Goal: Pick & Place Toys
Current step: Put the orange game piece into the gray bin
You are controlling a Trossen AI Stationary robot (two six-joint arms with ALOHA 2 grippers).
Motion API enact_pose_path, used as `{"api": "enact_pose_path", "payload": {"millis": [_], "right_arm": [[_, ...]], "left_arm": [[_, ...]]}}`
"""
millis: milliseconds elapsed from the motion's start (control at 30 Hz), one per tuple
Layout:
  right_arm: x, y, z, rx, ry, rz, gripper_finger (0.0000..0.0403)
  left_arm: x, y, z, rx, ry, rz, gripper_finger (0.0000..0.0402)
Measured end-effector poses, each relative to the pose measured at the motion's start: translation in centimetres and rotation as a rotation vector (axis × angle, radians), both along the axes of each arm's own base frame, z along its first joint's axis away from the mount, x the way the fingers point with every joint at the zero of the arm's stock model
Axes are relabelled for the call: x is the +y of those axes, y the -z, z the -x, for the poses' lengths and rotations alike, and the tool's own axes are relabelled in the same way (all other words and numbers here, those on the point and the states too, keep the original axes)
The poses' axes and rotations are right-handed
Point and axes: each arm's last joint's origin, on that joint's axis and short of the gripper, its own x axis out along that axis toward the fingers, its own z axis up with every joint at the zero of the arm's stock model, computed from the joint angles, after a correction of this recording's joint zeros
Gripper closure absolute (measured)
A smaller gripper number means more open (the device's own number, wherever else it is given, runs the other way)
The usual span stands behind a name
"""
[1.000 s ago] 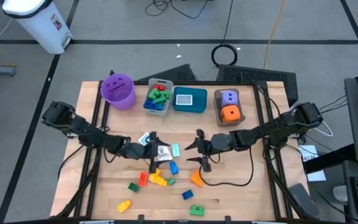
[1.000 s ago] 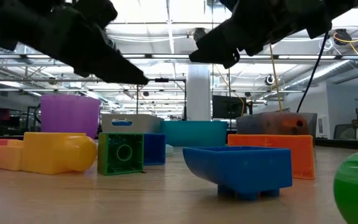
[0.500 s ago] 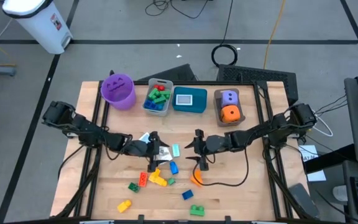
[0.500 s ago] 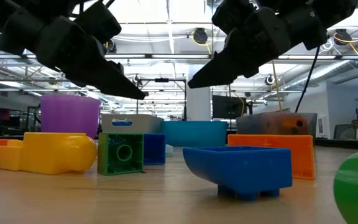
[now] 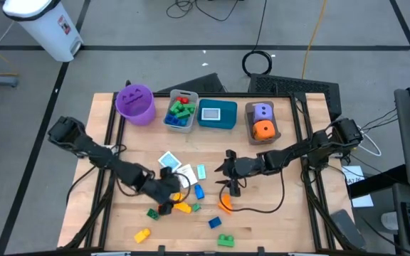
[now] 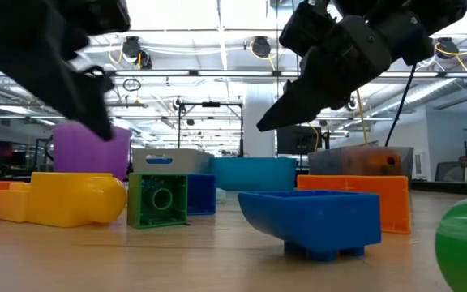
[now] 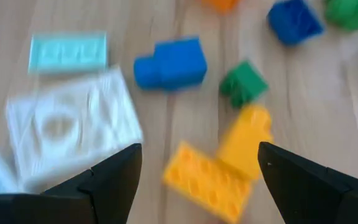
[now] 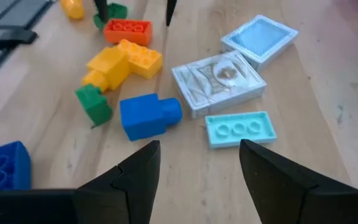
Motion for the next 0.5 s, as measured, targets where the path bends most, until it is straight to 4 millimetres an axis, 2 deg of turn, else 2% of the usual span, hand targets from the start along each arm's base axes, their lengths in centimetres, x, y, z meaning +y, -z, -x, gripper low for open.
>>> {"api": "enact_pose_path", "payload": {"millis": [167,367,500], "right_arm": [[0.1,-0.4,-0.2,-0.038,0.018,-0.045,0.0193],[0.2,-0.7,-0.4,-0.073,0.041,-0.098,0.0193],[0.5,-1.0,-0.4,-0.103,0.035,-0.113,0.0193]], "left_arm": [[-1.6,-1.0,1.4,0.133,-0.175,0.092,0.0076],[-2.8,-0.5,2.3,0.172,-0.490,0.265,0.0076],[-3.3,0.4,2.4,0.193,-0.581,0.289,0.0076]]}}
